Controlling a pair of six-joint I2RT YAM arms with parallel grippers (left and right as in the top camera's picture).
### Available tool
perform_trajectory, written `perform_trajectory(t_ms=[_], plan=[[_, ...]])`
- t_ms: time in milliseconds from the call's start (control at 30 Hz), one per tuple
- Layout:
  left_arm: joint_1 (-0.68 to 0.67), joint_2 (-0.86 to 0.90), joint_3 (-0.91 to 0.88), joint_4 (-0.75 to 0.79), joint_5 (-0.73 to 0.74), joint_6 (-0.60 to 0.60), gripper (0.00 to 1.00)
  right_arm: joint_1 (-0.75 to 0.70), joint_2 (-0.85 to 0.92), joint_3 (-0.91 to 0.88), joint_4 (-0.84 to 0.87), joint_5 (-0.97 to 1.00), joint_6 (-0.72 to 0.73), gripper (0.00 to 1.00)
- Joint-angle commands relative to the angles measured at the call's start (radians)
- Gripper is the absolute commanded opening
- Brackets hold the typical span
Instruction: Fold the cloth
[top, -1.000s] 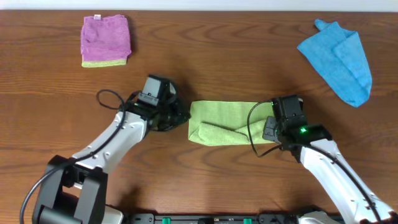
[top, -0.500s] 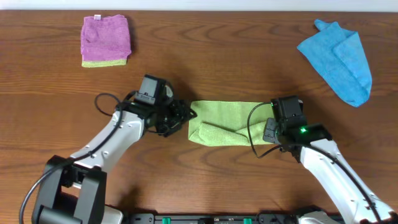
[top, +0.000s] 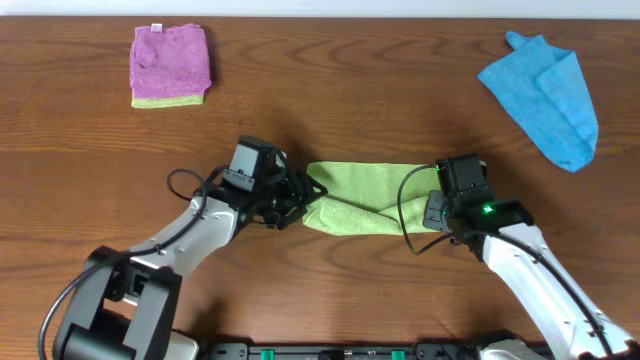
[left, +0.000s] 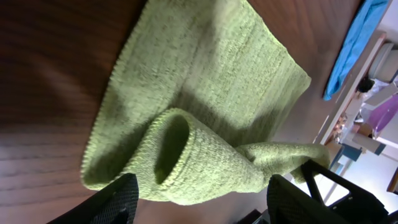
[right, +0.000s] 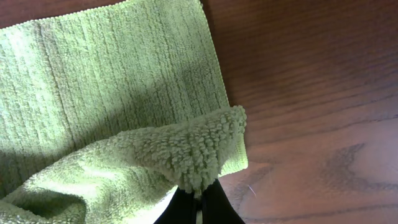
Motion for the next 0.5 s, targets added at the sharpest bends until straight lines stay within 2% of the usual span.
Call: perform_trajectory(t_ms=[0,467], plan=[[-0.024,0.003,-0.008,0.003,-0.002,-0.021,0.68,-0.006,0.001,-0.002,-0.001,-0.001,-0.011,0.01],[-0.048,0.09,-0.008,0.099,0.042,-0.056,0.62,-0.006,0.001,-0.002,-0.009,-0.016,-0.011,0.01]])
